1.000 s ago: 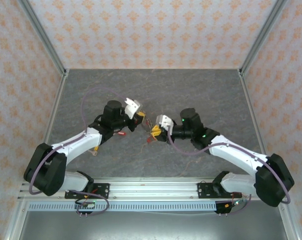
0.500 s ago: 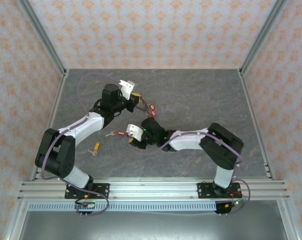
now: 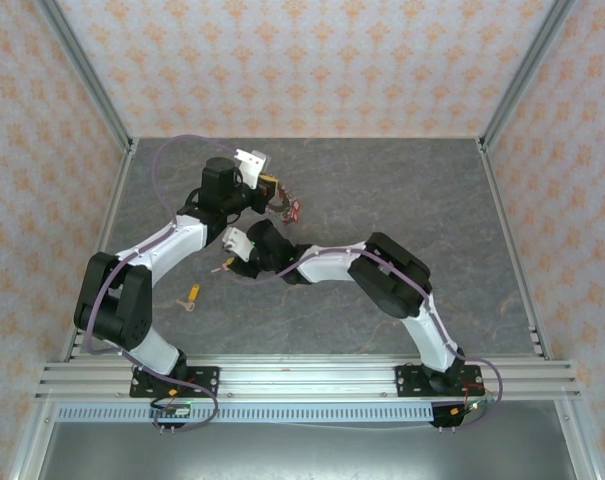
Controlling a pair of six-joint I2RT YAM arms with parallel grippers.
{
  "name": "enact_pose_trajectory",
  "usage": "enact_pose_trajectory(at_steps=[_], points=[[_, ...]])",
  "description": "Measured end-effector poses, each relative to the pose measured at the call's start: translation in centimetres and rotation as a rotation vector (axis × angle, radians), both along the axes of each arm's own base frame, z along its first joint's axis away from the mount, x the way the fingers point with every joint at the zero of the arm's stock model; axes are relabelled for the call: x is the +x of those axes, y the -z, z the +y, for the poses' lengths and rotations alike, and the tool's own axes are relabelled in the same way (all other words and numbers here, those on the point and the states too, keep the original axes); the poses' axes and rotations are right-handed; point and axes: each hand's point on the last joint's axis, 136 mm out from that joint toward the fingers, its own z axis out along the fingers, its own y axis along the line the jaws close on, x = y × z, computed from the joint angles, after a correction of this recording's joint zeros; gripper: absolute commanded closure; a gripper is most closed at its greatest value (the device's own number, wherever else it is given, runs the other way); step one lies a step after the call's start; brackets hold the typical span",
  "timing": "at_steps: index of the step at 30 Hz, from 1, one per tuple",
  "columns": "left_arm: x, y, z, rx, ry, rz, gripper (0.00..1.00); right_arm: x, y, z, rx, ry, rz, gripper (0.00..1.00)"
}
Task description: Put the keys on the keyring
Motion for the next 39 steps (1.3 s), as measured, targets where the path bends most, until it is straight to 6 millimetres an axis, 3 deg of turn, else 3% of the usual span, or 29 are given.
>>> enact_pose_trajectory(at_steps=[3, 8, 14, 18, 24, 29, 33, 36, 39], points=[[-0.2, 0.3, 0.0, 0.005, 0.000, 0.015, 1.00, 0.2, 0.2, 0.5, 0.008, 0.020, 0.044, 0.68], [-0.3, 0.6, 0.1, 0.008, 0.000, 0.028, 1.00, -0.2, 2.2, -0.2, -0.031, 0.050, 0.122, 0.70], [-0.6, -0.5, 0.2, 0.003, 0.000, 0.009, 1.00, -0.8, 4.1, -1.4, -0.063, 0.074, 0.151, 0.76], [-1.1, -1.6, 0.3, -0.002, 0.000, -0.008, 1.00, -1.2, 4.1, -2.5, -0.057, 0.088, 0.139, 0.78], [-1.6, -2.9, 0.4, -0.010, 0.001, -0.034, 1.00, -3.2, 4.3, -6.9, -0.065, 0.153, 0.149, 0.79], [-2.5, -2.8, 0.7, -0.009, 0.000, -0.031, 1.00, -5.9, 4.4, -13.4, -0.066, 0.270, 0.185, 0.78], [-3.2, -2.7, 1.0, -0.005, -0.005, -0.026, 1.00, -7.6, 4.4, -16.6, -0.076, 0.307, 0.211, 0.74], [-3.4, -2.7, 1.5, 0.004, -0.027, -0.030, 1.00, -7.9, 4.0, -16.2, -0.087, 0.275, 0.231, 0.73], [-3.5, -2.7, 1.9, 0.013, -0.049, -0.034, 1.00, -7.1, 2.1, -13.4, -0.048, 0.215, 0.225, 0.68]])
